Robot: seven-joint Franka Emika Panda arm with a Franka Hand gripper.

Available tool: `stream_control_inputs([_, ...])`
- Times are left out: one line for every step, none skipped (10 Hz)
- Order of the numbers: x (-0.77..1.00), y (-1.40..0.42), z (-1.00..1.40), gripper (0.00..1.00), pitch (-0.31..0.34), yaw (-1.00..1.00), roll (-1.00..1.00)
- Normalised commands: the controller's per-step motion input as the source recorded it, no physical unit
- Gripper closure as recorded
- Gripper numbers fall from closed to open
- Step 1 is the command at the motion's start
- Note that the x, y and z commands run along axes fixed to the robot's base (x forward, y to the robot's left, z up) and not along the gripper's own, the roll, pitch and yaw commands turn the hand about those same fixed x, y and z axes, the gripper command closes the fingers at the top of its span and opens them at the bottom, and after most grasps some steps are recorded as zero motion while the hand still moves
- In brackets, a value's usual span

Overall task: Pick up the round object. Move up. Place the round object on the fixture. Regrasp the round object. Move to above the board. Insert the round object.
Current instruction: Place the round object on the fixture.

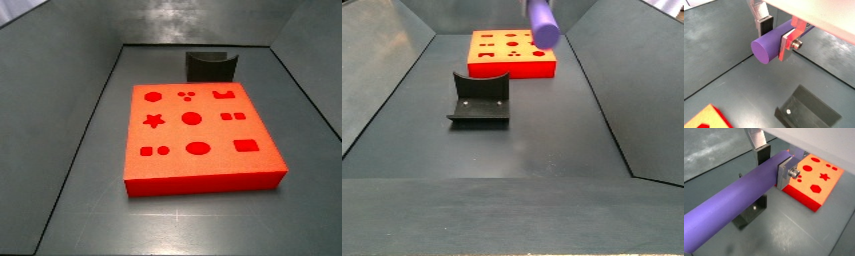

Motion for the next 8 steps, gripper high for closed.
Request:
stream_control_inputs([1.00, -0.23, 0.19, 1.00, 0.154, -0.01, 0.05])
stream_control_inputs([1.00, -0.16, 0.14, 1.00, 0.151, 0.01, 0.05])
stream_control_inputs([1.00, -0.13, 0.11, 1.00, 0.152, 0.01, 0.05])
stream_control_inputs([0.93, -0.08, 0.07, 1.00, 0.155, 0.02, 0.04])
stream_control_inputs([0.84, -0.05, 0.05, 1.00, 0.159, 0.02, 0.04])
stream_control_inputs([0.72, -0.03, 0.03, 1.00, 0.158, 0.02, 0.03])
stream_control_inputs([0.66, -0.02, 0.03, 1.00, 0.161, 0.02, 0.03])
stream_control_inputs([0.54, -0.02, 0.02, 1.00, 0.169, 0.02, 0.03])
